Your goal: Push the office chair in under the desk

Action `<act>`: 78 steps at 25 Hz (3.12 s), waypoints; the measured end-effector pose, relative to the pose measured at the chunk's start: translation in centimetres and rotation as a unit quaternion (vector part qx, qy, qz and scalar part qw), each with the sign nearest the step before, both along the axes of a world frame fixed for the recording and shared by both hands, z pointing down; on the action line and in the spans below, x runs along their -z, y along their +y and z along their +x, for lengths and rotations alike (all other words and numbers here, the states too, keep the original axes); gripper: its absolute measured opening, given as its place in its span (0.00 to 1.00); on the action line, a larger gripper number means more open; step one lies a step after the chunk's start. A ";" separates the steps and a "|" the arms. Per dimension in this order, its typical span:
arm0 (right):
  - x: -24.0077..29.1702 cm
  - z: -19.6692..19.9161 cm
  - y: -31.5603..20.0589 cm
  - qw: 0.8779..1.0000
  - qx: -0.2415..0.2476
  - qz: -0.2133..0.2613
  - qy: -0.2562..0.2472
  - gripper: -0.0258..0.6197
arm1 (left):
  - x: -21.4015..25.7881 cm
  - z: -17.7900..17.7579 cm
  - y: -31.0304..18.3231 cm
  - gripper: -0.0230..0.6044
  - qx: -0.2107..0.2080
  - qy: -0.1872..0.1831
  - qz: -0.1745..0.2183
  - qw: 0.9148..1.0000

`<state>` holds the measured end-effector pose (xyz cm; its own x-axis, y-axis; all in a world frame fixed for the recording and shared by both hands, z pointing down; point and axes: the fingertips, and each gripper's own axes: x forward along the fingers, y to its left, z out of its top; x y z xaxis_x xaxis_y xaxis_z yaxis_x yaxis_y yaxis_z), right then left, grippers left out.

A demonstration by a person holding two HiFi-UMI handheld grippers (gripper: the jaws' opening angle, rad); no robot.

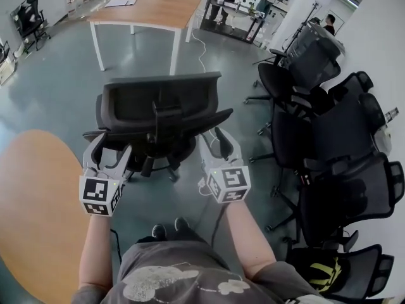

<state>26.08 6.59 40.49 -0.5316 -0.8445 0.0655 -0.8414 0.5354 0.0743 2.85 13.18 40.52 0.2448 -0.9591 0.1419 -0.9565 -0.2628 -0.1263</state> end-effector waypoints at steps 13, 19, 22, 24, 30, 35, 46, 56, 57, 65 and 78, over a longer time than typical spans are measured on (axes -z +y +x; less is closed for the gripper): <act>-1.0 -0.5 -5.0 0.986 0.118 0.033 0.111 0.47 | -1.6 -1.8 -1.8 0.61 0.049 -0.054 -0.041 0.996; -1.1 -0.3 -5.1 0.982 0.139 0.044 0.123 0.54 | -2.4 -3.0 -2.4 0.68 0.044 -0.088 -0.059 0.993; -1.8 0.4 -5.7 0.978 0.143 0.034 0.147 0.54 | -2.4 -3.0 -2.7 0.70 0.025 -0.080 -0.066 0.994; -2.0 0.7 -6.0 0.976 0.148 0.029 0.157 0.54 | -2.4 -3.0 -2.8 0.70 0.013 -0.079 -0.071 0.994; -3.0 0.6 -6.3 0.962 0.165 0.028 0.218 0.53 | -2.6 -2.7 -3.2 0.70 -0.006 -0.086 -0.084 0.993; -3.0 0.5 -6.2 0.957 0.180 0.026 0.225 0.51 | -2.3 -2.6 -3.4 0.71 -0.004 -0.089 -0.064 0.994; -2.6 -0.4 -7.4 0.950 0.215 0.027 0.222 0.50 | -2.2 -3.2 -4.1 0.71 0.002 -0.083 -0.058 0.995; -2.6 -1.3 -9.6 0.949 0.223 0.026 0.222 0.51 | -2.2 -3.9 -6.1 0.70 -0.001 -0.078 -0.055 0.995; -2.7 -1.3 -10.1 0.949 0.224 0.026 0.221 0.51 | -2.2 -4.0 -6.5 0.70 -0.004 -0.077 -0.055 0.995; -2.9 -3.1 -15.9 0.949 0.235 0.003 0.210 0.49 | -2.3 -6.1 -12.6 0.66 -0.025 -0.051 -0.066 0.996; -2.6 -8.0 -25.0 0.952 0.219 0.005 0.213 0.49 | -1.4 -11.2 -22.1 0.65 -0.035 -0.010 -0.049 0.998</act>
<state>18.07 -18.42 43.10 -0.7605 -0.5492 0.3464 -0.4295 0.8255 0.3661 -8.33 -8.88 41.88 0.3073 -0.9211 0.2390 -0.9328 -0.3413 -0.1157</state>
